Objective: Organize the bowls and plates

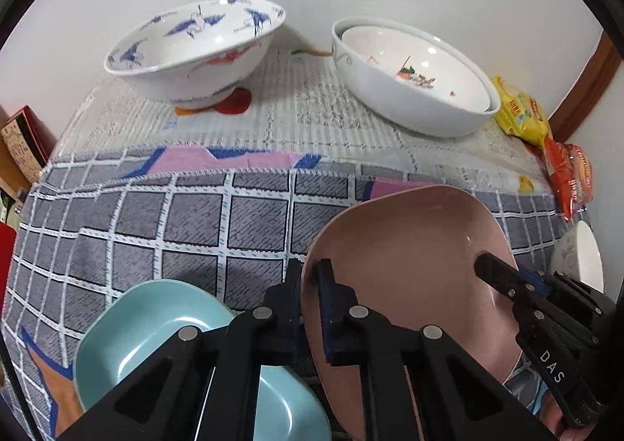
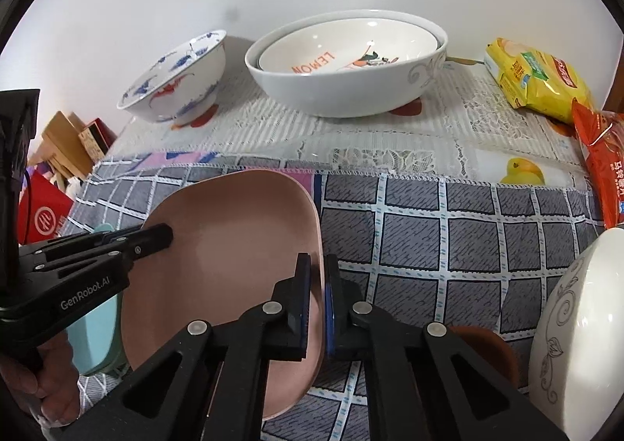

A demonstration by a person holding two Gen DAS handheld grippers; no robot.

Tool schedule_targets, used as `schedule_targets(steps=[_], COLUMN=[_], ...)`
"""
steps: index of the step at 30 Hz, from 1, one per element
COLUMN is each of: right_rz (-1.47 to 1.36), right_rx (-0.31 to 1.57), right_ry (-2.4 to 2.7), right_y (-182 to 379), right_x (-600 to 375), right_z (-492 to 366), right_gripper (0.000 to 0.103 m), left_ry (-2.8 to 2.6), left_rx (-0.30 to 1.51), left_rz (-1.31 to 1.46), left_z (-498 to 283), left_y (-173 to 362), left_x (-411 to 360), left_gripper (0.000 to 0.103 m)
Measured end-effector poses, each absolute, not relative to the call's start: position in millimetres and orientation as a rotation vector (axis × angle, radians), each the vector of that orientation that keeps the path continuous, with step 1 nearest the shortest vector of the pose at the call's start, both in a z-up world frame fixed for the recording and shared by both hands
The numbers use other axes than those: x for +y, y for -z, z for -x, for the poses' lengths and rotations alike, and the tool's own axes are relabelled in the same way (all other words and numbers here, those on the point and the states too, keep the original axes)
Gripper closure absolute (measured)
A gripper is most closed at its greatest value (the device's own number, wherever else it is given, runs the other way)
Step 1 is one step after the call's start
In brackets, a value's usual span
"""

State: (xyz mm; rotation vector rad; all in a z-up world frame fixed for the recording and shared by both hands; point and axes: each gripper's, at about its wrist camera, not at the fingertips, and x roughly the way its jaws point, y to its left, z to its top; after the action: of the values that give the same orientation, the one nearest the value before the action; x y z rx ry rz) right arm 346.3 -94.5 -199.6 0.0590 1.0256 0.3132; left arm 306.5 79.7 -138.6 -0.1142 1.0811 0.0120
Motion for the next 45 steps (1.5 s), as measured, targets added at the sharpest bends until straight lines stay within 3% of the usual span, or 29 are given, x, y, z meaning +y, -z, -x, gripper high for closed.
schedule_targets(steps=[23, 45], right_rz=[-0.053, 0.009], right_rx=[0.911, 0.915], right_ry=[-0.349, -0.468], right_y=[122, 115], right_x=[-76, 8], right_z=[-283, -264], right_gripper=[0.097, 0.097], left_ry=[-0.059, -0.184], left_rx=[0.974, 0.957], left_rz=[0.133, 0.202], left_z=[-237, -195], left_y=[68, 64], left_x=[98, 181], left_gripper=[0.094, 0.094])
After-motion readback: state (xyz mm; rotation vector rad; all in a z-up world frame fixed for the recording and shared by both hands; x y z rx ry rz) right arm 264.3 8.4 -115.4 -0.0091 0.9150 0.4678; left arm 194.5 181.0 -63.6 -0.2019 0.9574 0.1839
